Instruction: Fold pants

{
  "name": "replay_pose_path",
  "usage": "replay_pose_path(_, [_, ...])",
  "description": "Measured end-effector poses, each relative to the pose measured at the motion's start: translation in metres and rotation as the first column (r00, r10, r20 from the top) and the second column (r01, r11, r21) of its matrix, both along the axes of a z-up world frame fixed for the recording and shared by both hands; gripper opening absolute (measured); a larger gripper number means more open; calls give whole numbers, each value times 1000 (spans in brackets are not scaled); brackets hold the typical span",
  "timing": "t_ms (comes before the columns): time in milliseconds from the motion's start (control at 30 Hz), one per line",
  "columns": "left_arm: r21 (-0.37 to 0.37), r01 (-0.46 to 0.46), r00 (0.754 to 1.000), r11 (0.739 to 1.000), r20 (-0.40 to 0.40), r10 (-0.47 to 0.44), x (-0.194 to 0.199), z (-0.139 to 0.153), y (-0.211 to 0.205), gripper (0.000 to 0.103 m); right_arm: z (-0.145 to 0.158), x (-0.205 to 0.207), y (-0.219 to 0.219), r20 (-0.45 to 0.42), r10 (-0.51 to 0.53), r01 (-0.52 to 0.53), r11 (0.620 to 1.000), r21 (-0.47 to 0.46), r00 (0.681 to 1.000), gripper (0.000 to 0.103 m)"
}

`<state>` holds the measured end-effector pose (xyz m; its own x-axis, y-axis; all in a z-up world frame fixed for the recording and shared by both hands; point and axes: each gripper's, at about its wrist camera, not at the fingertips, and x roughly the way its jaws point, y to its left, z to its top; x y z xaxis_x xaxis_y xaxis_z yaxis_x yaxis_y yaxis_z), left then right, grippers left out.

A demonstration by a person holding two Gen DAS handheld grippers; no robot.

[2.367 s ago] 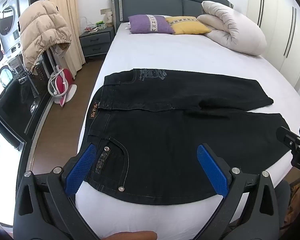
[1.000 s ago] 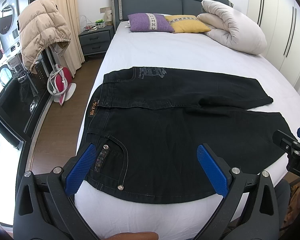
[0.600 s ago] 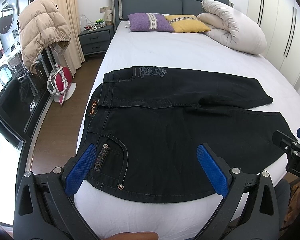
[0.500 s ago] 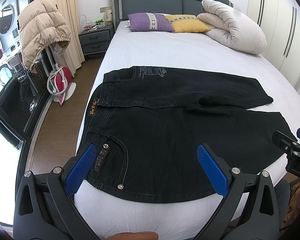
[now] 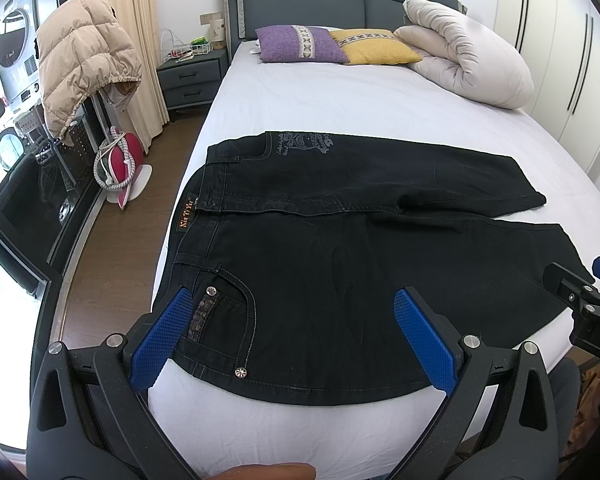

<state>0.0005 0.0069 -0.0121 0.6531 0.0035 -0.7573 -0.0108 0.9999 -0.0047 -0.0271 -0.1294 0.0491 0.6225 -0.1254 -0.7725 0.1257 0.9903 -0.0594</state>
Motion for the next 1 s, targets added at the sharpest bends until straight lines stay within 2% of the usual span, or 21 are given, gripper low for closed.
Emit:
replay_pose_path(300, [-15,7,1000,1000,-1,-7,-3,-9,-1,103,0,0,0,-2,0,0,1000,0,1000,103])
replay_pose_path(567, [-48,28,999,998,-17,-29,0,-3,-1,103,-6,1,2,-13,8,-8,1000,-2,1000,103])
replay_pose_path(700, [-115,96,995,989,-9,-98,5,-6,1,103,-9,5,0,-20,19,-18,1000,1,1000,103])
replay_pose_path(800, [-163,199,980,966,7,-201,13,-11,-3,103,-11,11,-3,-19,32,-32,999,23,999,103])
replay_pose_path(867, [-106,194,981,975,-1,-195,15,-17,-6,103,-14,16,-6,-22,53,-52,997,51,998,103])
replay_pose_path(933, [-77,181,981,981,-58,-185,22,-23,-7,103,-16,21,-10,-28,74,-71,993,89,997,103])
replay_pose_path(967, [-105,161,981,981,-97,-171,28,-28,-3,103,-18,25,-14,-31,86,-82,989,119,996,103])
replay_pose_path(1000, [-167,123,980,978,-138,-147,36,-32,6,103,-20,29,-16,-35,99,-93,985,148,995,103])
